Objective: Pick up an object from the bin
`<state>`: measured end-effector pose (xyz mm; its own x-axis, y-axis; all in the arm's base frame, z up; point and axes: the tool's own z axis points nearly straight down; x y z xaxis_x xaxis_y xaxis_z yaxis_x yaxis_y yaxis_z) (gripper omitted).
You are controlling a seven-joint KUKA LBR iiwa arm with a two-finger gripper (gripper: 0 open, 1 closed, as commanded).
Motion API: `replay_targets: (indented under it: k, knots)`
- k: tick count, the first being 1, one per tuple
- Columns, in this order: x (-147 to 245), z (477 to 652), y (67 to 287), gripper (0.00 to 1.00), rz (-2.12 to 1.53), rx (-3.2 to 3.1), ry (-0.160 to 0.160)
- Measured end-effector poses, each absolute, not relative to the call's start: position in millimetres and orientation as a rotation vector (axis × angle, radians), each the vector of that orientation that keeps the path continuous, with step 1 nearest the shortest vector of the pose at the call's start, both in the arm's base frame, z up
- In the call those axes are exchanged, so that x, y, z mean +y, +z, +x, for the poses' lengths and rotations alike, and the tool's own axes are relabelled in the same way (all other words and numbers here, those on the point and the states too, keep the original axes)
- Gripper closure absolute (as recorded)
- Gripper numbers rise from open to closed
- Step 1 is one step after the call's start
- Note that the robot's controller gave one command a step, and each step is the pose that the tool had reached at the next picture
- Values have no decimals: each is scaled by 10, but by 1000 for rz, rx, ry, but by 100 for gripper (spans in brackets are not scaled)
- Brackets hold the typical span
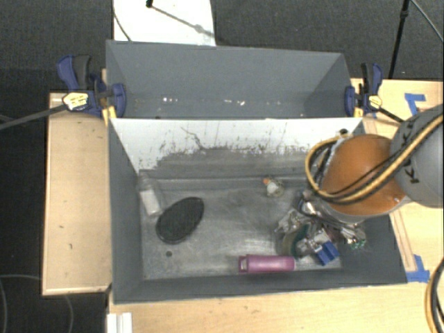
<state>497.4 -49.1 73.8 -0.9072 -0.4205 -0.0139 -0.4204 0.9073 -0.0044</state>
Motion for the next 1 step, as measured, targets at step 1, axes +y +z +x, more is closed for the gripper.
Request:
replay_targets:
  k: [1]
  knots:
    - [-641, 5045, 2053, 100, -628, 3068, -5]
